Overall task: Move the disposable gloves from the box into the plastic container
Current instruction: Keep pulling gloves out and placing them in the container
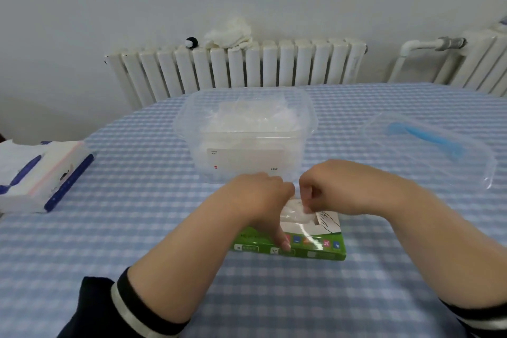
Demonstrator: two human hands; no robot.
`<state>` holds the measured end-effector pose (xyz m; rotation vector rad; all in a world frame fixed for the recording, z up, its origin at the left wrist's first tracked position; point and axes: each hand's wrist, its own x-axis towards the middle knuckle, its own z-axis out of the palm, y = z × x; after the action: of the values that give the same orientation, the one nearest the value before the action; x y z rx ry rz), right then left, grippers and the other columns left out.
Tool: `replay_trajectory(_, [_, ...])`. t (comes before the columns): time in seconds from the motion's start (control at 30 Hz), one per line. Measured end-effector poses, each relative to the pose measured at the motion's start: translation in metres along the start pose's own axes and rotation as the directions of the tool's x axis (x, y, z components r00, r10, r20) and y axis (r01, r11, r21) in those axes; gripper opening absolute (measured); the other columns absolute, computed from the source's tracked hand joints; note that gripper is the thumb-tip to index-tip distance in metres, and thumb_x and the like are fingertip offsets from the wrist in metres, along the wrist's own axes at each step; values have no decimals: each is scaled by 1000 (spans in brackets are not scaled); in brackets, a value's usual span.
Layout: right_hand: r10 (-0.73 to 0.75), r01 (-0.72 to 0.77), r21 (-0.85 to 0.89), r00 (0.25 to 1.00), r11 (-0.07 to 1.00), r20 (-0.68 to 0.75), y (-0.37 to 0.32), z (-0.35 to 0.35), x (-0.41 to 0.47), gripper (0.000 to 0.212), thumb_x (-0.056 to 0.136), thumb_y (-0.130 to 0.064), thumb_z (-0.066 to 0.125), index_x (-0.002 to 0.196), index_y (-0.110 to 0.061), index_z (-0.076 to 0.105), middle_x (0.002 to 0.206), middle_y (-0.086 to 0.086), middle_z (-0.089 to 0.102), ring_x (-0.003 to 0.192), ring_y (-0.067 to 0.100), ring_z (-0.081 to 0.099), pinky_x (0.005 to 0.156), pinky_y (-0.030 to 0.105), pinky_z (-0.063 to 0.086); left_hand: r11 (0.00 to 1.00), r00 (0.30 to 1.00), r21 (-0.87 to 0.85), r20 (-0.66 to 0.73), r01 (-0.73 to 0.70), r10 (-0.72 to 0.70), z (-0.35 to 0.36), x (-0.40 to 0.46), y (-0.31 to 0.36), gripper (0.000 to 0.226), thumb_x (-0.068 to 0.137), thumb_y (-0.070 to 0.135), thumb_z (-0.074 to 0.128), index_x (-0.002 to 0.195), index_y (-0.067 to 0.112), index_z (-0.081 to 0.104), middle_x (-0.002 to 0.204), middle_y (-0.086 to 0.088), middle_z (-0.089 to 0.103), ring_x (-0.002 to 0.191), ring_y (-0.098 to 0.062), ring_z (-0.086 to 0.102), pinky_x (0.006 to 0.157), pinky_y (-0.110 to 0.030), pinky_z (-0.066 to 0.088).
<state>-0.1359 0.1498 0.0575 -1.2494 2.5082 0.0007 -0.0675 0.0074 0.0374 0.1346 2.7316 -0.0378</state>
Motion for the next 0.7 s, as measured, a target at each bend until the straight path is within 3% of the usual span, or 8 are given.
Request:
replay_trajectory(0.17, [-36, 45, 102, 996, 994, -84, 9, -3, 1, 17, 93, -38, 60, 82, -24, 61, 78, -11, 60, 75, 6, 54, 66, 22, 41, 1000, 1000, -22, -1, 12, -12, 1, -3, 0, 81, 71, 60, 76, 136, 27, 42, 131, 7, 51, 119, -17, 45, 85, -33, 41])
replay_trajectory(0.27, [-77, 131, 315, 981, 940, -179, 10, -7, -2, 12, 94, -31, 58, 84, -26, 61, 81, -12, 64, 77, 5, 61, 70, 23, 51, 1000, 1000, -5, 15, 22, -22, -1, -5, 3, 76, 73, 59, 75, 132, 22, 44, 127, 5, 52, 104, -16, 46, 81, -31, 39])
replay_trajectory(0.33, [-92, 217, 514, 962, 830, -257, 8, -11, -4, 15, 96, -20, 56, 82, -22, 58, 80, -9, 68, 76, 5, 66, 70, 28, 57, 999, 999, -20, 21, 29, -28, -4, -8, 6, 77, 75, 57, 75, 133, 19, 42, 124, 3, 53, 92, -13, 41, 80, -29, 39])
replay_trajectory(0.43, [-62, 306, 673, 930, 673, -362, 5, -18, -9, 19, 99, -14, 48, 81, -15, 53, 82, 3, 71, 74, 13, 69, 63, 28, 57, 999, 1000, -47, 24, 5, -4, -4, -8, 6, 82, 75, 56, 75, 139, 20, 39, 127, 1, 53, 93, -12, 41, 86, -30, 43])
replay_trajectory(0.5, [11, 376, 754, 892, 539, -452, 3, -25, -14, 21, 102, -14, 41, 82, -12, 47, 80, 12, 72, 67, 21, 68, 57, 27, 55, 998, 1000, -56, 25, -14, 15, -4, -8, 5, 81, 76, 55, 75, 139, 23, 38, 130, 1, 53, 99, -15, 47, 86, -31, 41])
replay_trajectory(0.6, [238, 495, 822, 794, 283, -560, 4, -34, -22, 24, 105, -17, 35, 82, -12, 43, 69, 8, 72, 54, 22, 65, 51, 27, 52, 995, 999, -87, 12, -38, 39, -1, -7, 1, 86, 73, 55, 77, 142, 26, 35, 138, 4, 49, 121, -19, 48, 97, -33, 42])
replay_trajectory(0.7, [366, 513, 815, 728, 271, -580, 7, -38, -27, 24, 105, -21, 35, 86, -13, 45, 73, 9, 73, 59, 29, 67, 53, 36, 55, 971, 994, -217, 23, -101, 108, -3, -5, -11, 84, 68, 57, 80, 137, 26, 43, 134, 8, 50, 122, -16, 49, 102, -36, 42])
